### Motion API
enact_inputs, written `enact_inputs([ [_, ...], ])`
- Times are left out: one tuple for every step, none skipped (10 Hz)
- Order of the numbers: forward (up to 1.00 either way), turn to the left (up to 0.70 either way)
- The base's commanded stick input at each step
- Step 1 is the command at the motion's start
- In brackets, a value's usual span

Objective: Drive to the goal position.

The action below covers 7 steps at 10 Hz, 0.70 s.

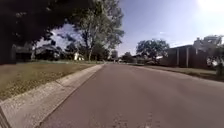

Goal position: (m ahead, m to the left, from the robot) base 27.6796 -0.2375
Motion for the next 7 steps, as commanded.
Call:
enact_inputs([
  [1.0,0.0],
  [1.0,0.0],
  [1.0,0.0],
  [1.0,0.0],
  [1.0,0.0],
  [1.0,-0.01],
  [1.0,-0.14],
])
